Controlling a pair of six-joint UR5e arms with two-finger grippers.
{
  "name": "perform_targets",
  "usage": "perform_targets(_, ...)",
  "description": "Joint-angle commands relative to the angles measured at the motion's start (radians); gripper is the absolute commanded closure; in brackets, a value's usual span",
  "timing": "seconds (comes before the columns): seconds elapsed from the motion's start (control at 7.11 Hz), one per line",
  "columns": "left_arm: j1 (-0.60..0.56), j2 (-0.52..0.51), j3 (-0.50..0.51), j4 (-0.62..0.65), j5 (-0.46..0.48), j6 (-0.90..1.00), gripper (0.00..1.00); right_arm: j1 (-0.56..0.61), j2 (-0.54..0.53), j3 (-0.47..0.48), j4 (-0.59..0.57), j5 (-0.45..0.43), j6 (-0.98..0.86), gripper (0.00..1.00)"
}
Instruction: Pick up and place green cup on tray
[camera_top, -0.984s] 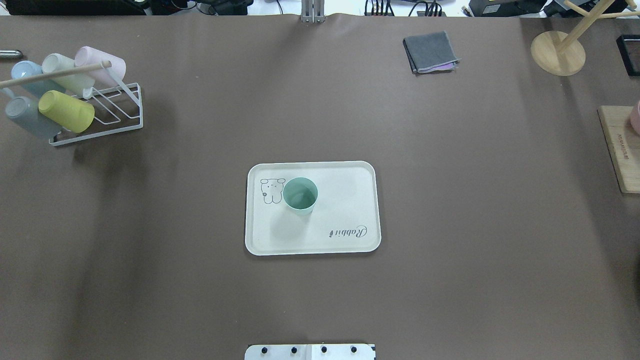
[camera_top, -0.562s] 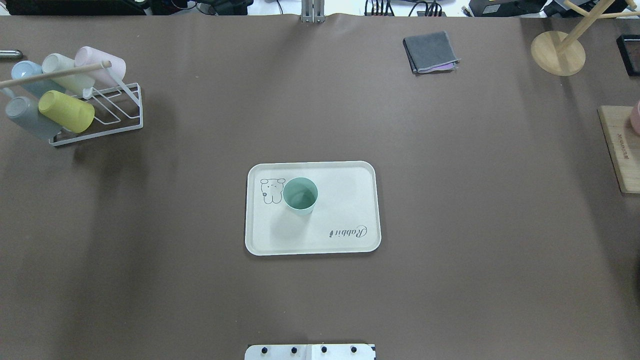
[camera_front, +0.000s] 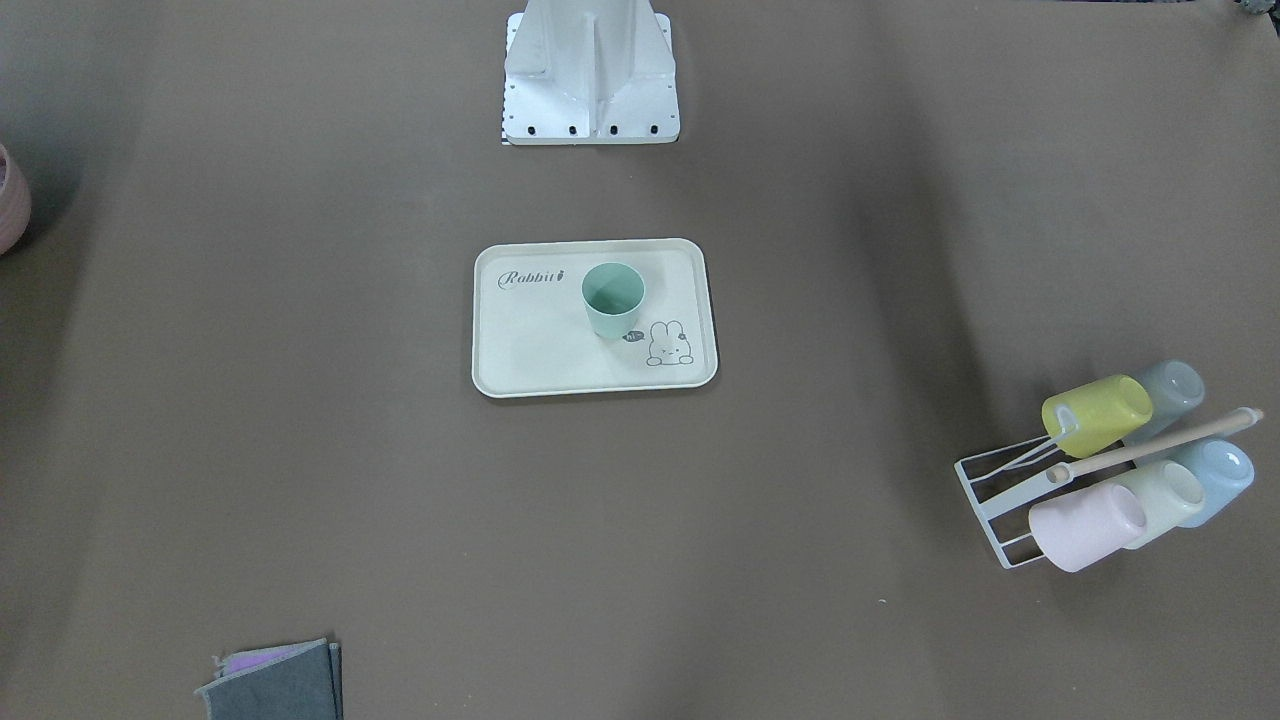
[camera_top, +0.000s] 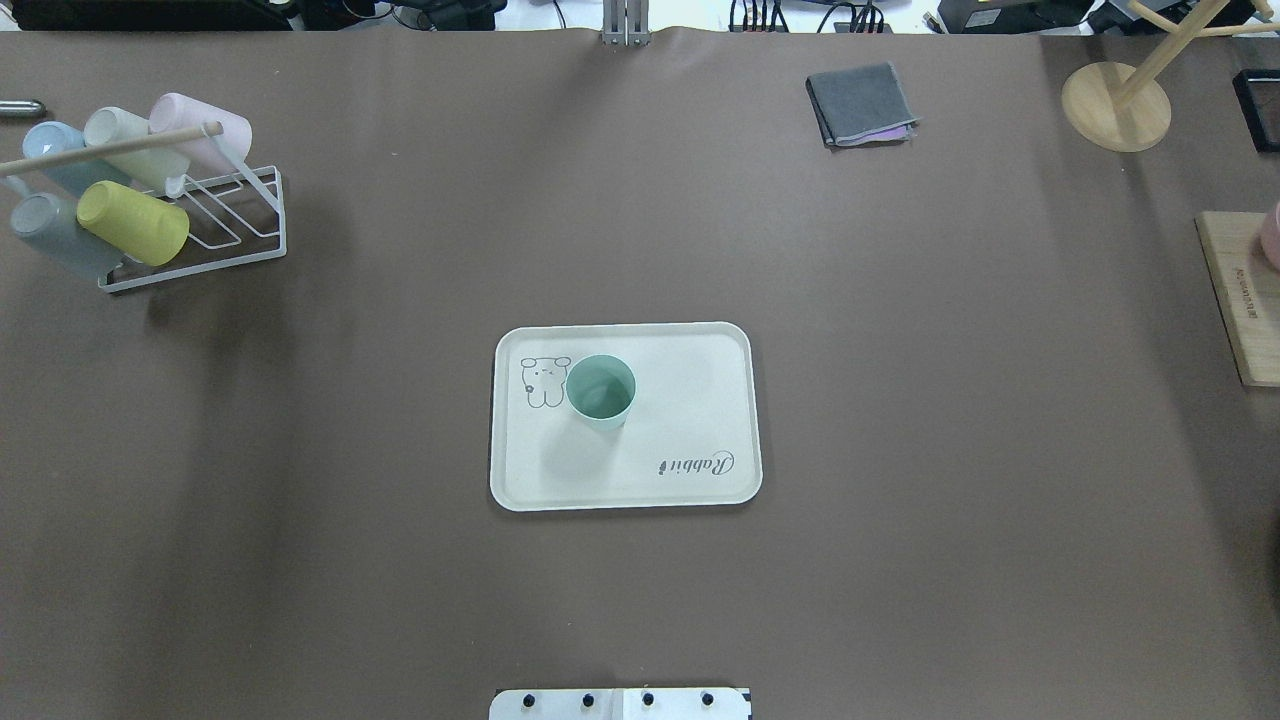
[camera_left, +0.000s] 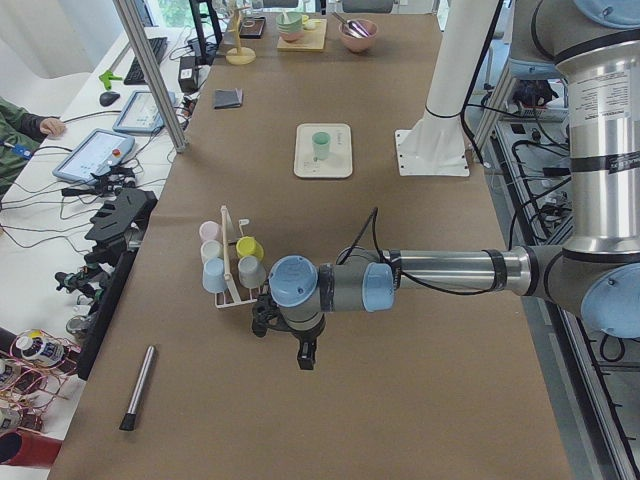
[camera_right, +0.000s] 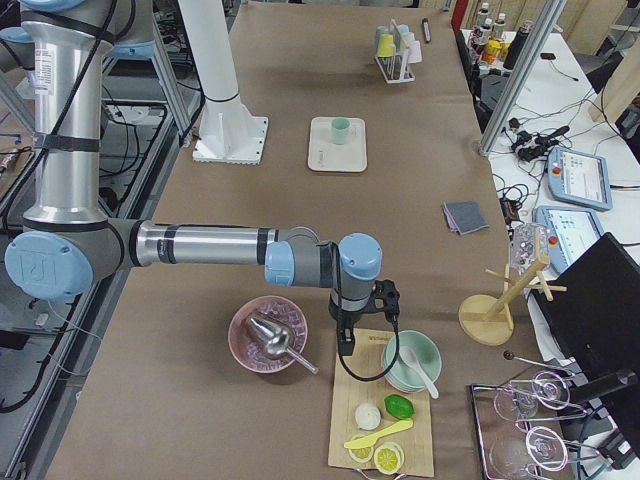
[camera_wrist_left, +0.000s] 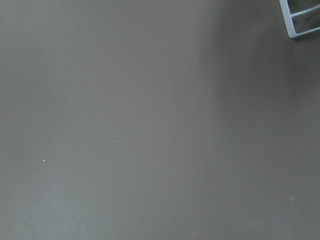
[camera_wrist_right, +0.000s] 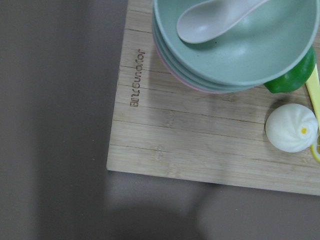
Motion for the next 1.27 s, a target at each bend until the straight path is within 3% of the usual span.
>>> perform_targets(0.0, -0.01, -0.02, -0.001, 0.002, 0.023, 0.0, 0.02, 0.0, 0.001, -0.002, 0.001, 0.0, -0.001, 0.0)
perform_targets(1.12, -0.015, -0.003, -0.003, -0.001, 0.021, 0.002, 0.02, 0.0, 0.011, 0.001, 0.003, -0.015, 0.0, 0.0)
